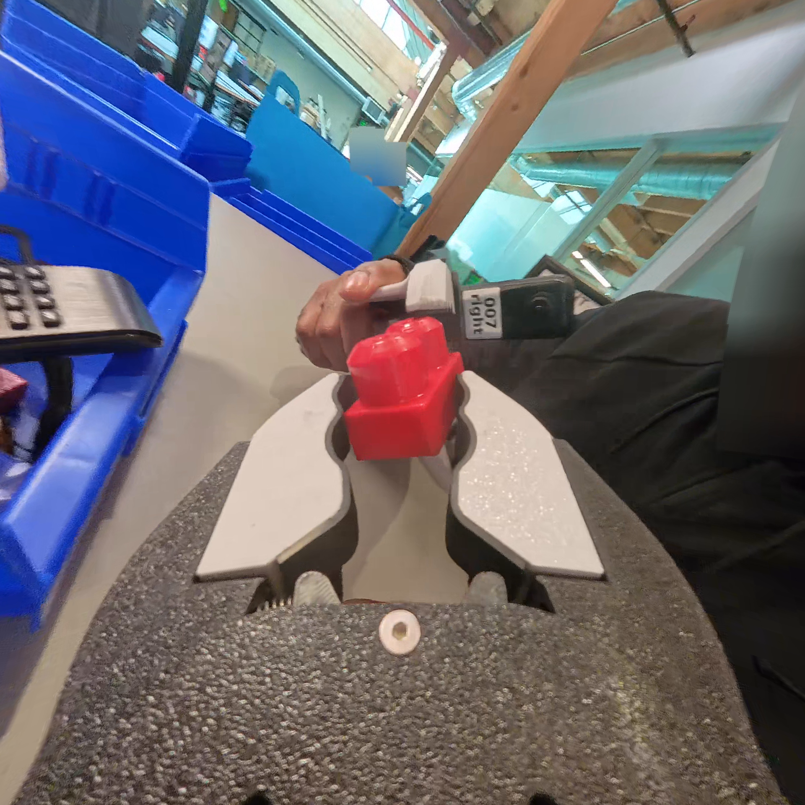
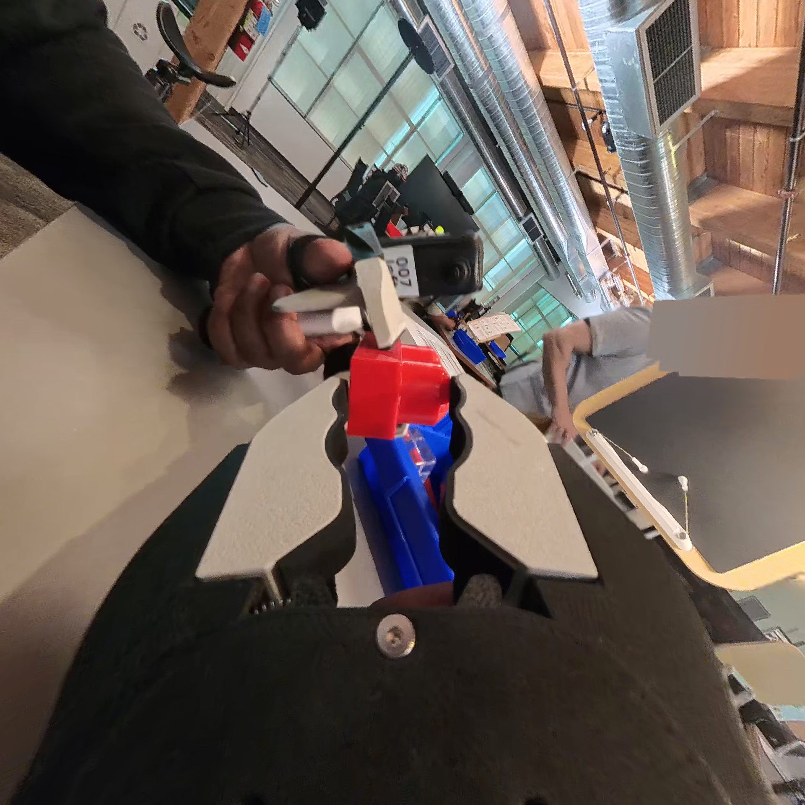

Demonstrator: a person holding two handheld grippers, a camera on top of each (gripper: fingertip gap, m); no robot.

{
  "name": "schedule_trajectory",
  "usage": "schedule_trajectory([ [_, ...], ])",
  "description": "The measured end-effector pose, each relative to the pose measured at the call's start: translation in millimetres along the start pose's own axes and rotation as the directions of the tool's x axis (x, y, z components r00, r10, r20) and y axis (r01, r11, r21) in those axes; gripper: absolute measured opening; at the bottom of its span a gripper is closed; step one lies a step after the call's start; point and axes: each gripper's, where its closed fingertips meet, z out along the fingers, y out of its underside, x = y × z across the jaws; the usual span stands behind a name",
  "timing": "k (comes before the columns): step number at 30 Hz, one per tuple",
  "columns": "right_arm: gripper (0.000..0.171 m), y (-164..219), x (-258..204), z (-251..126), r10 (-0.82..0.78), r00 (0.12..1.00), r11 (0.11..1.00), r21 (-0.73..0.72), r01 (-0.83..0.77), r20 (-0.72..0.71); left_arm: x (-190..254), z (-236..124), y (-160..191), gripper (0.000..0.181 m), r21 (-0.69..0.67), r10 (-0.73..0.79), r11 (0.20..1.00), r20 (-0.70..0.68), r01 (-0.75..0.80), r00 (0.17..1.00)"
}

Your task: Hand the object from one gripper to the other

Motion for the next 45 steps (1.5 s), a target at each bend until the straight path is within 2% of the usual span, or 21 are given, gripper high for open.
schedule_trajectory([
  [3,0.044,13,5,2,-0.002,1.0,0.997,-0.074,0.0,-0.024,-10,-4,-7,0.042,0.003,0.149,0.989,0.13,-0.15,0.98],
  [6,0.047,21,4,3,0.036,0.999,0.992,-0.117,-0.037,-0.011,-20,-9,-14,0.042,-0.078,0.42,0.905,0.315,-0.418,0.851],
  [9,0.053,26,4,5,0.053,0.999,0.988,-0.147,-0.053,-0.007,-21,-12,-21,0.042,-0.197,0.657,0.739,0.417,-0.644,0.627],
  [11,0.053,28,4,6,0.09,0.996,0.984,-0.157,-0.09,-0.007,-23,-12,-22,0.041,-0.309,0.781,0.593,0.446,-0.743,0.438],
  [13,0.053,28,6,5,0.168,0.986,0.974,-0.152,-0.167,-0.002,-27,-12,-20,0.041,-0.435,0.872,0.425,0.432,-0.794,0.23],
  [15,0.052,26,11,4,0.219,0.976,0.967,-0.134,-0.218,-0.007,-30,-10,-14,0.041,-0.528,0.925,0.277,0.372,-0.803,0.074],
  [17,0.047,23,11,3,0.204,0.979,0.972,-0.119,-0.202,0.005,-33,-7,-6,0.041,-0.582,0.953,0.18,0.302,-0.793,-0.006],
  [20,0.042,21,4,1,0.116,0.992,0.986,-0.123,-0.109,0.052,-32,-5,0,0.041,-0.6,0.967,0.079,0.239,-0.796,-0.085],
  [26,0.043,34,-7,1,0.081,0.989,0.976,-0.209,-0.055,0.121,-24,-2,7,0.04,-0.594,0.971,-0.067,0.145,-0.802,-0.189],
  [32,0.032,43,-18,1,0.058,0.983,0.966,-0.259,-0.011,0.173,-26,-1,20,0.041,-0.595,0.969,-0.168,0.048,-0.786,-0.244],
  [34,0.03,45,-17,2,0.024,0.987,0.963,-0.268,0.019,0.158,-27,0,19,0.04,-0.595,0.968,-0.168,0.053,-0.786,-0.246],
  [35,0.028,45,-16,3,0.011,0.989,0.963,-0.268,0.03,0.148,-27,0,18,0.04,-0.592,0.972,-0.141,0.068,-0.794,-0.223],
  [40,0.028,41,5,1,-0.139,0.99,0.957,-0.253,0.143,0.034,-29,-6,8,0.06,-0.558,0.982,0.122,0.19,-0.821,0.016],
  [42,0.028,37,11,-1,-0.21,0.978,0.948,-0.246,0.202,-0.006,-30,-7,11,0.067,-0.522,0.958,0.28,0.207,-0.806,0.199],
  [45,0.028,31,14,-2,-0.299,0.953,0.931,-0.23,0.282,-0.042,-20,-4,11,0.076,-0.396,0.821,0.57,0.238,-0.72,0.519],
])
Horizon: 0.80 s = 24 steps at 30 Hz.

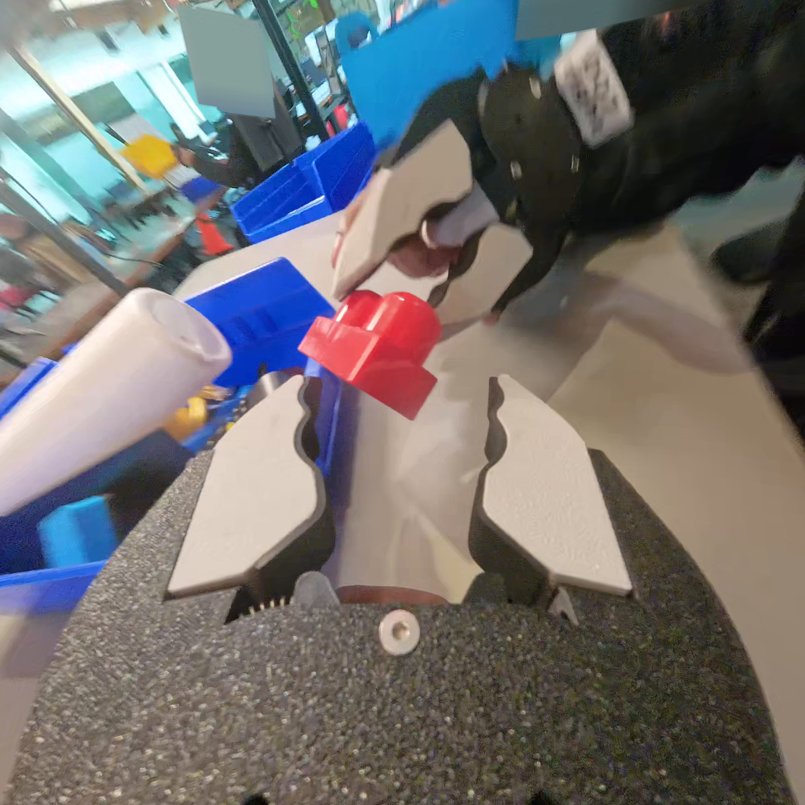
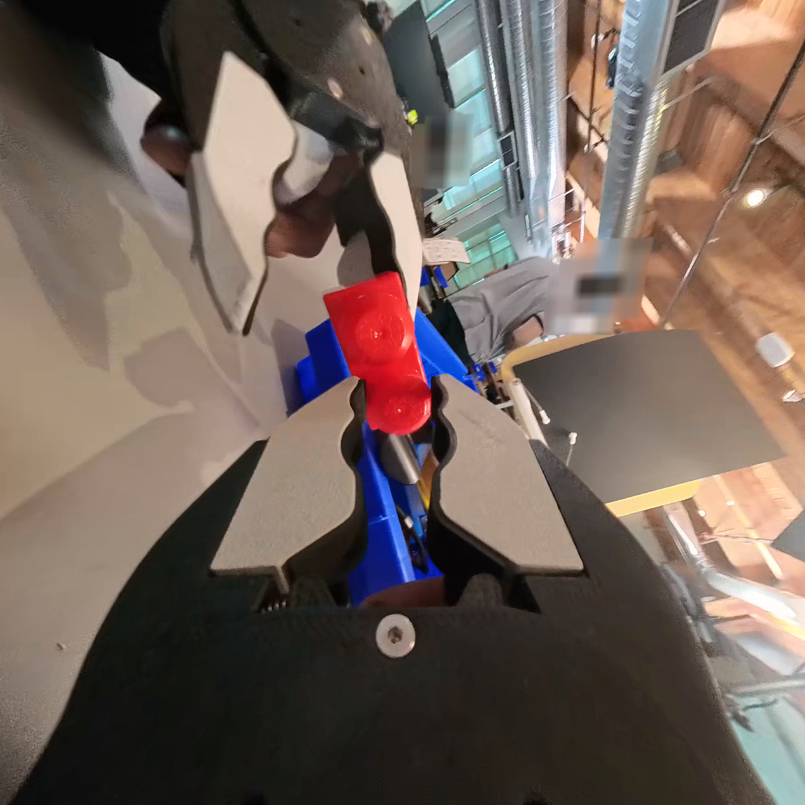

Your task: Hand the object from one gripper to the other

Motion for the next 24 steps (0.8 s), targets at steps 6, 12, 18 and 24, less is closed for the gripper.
schedule_trajectory([
  [6,0.028,-8,0,0,-0.06,0.997,0.998,0.017,0.061,-0.05,-2,0,-12,0.067,0.081,-0.385,0.914,-0.136,0.398,0.913],
  [12,0.028,-1,-5,5,-0.117,0.99,0.993,-0.036,0.114,-0.075,-2,5,-6,0.052,0.054,-0.359,0.93,-0.081,0.363,0.93],
  [18,0.029,-3,-6,6,-0.041,0.997,0.999,-0.015,0.04,-0.068,-11,0,-11,0.052,0.077,-0.257,0.964,0.013,0.255,0.966],
  [24,0.033,0,-7,7,-0.041,0.997,0.999,-0.034,0.039,-0.071,-26,-8,-15,0.052,0.107,-0.244,0.966,0.083,0.235,0.966],
])
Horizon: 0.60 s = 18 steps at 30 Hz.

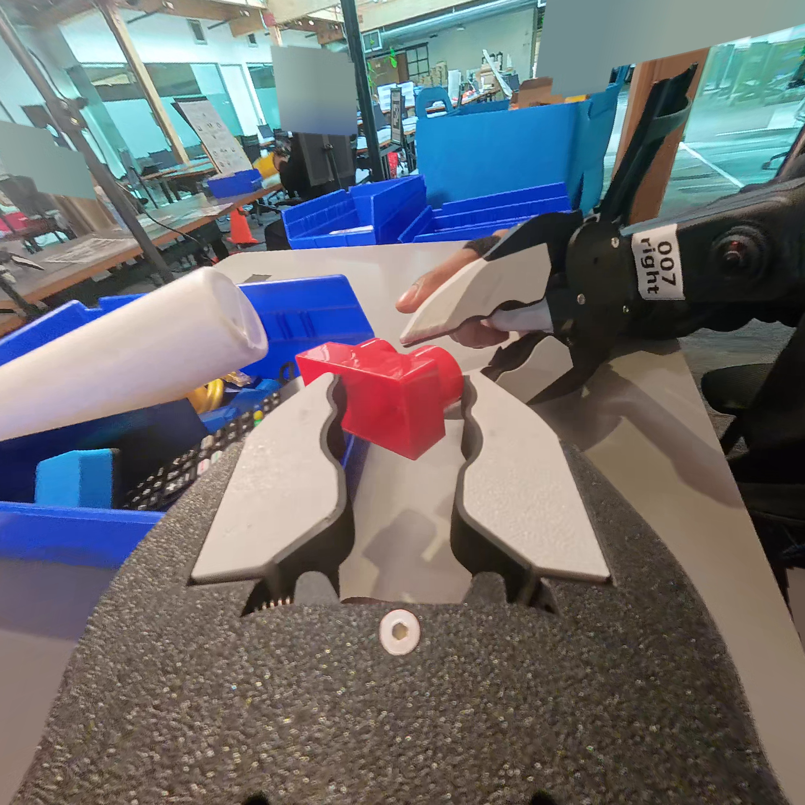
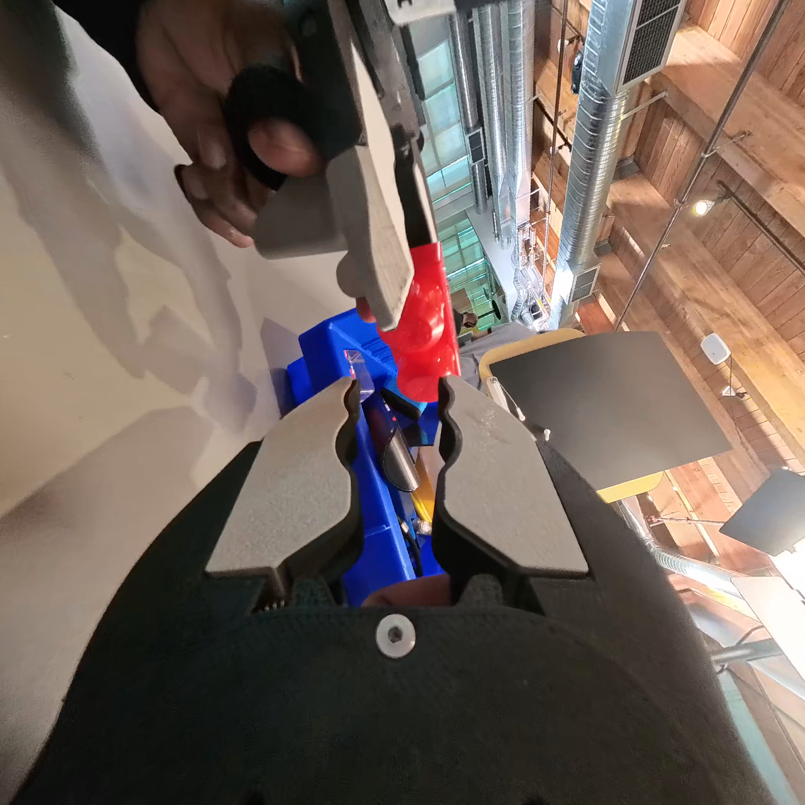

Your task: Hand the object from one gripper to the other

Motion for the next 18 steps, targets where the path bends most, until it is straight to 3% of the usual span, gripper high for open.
schedule_trajectory([
  [9,0.031,16,-3,4,0.056,0.998,0.996,-0.066,-0.055,0.014,-47,-19,-16,0.052,-0.033,0.122,0.992,0.18,-0.118,0.976],
  [18,0.03,27,-15,7,0.142,0.987,0.986,-0.099,-0.134,0.077,-123,-7,-2,0.051,-0.367,0.23,0.916,0.152,-0.161,0.961],
])
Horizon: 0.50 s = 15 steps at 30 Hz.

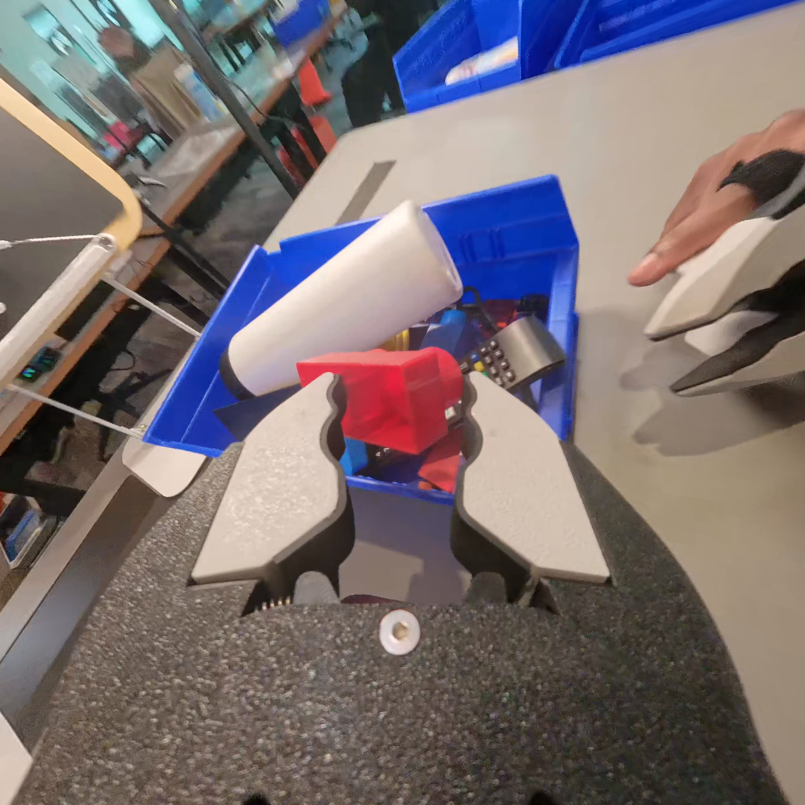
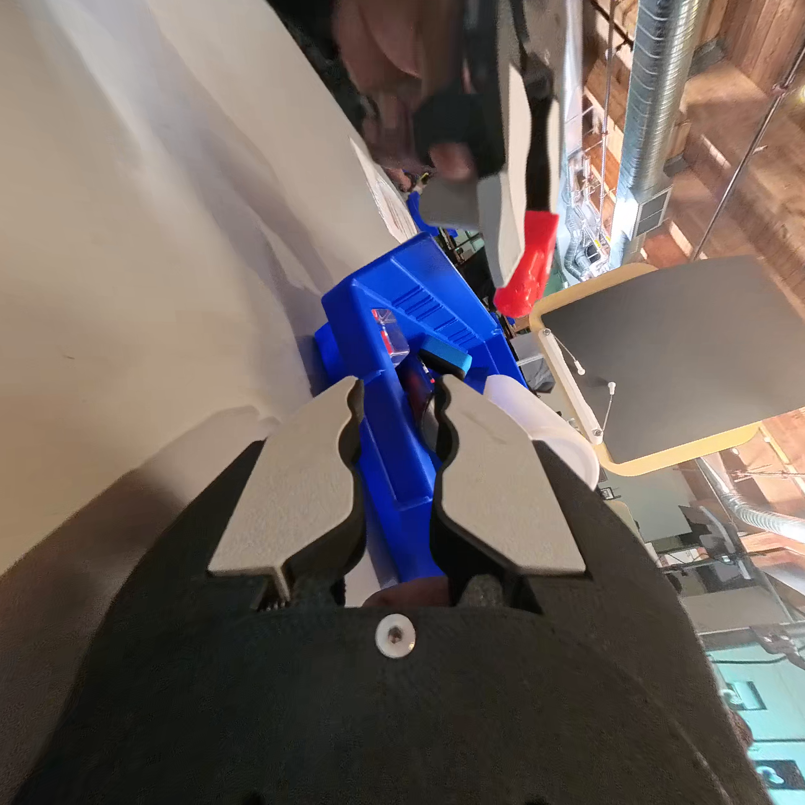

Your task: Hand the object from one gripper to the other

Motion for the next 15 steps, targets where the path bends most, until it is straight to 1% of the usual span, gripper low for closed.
schedule_trajectory([
  [4,0.03,1,-2,0,-0.01,1.0,1.0,-0.011,0.01,0.011,-22,28,7,0.052,-0.125,0.015,0.992,-0.078,-0.025,0.997],
  [9,0.03,13,-3,2,0.012,1.0,0.998,-0.058,-0.011,0.029,-28,57,24,0.052,-0.282,-0.011,0.959,-0.177,-0.04,0.984],
  [15,0.031,24,-3,3,0.08,0.996,0.993,-0.094,-0.075,0.046,-33,75,44,0.052,-0.389,0.051,0.913,-0.187,-0.122,0.981],
])
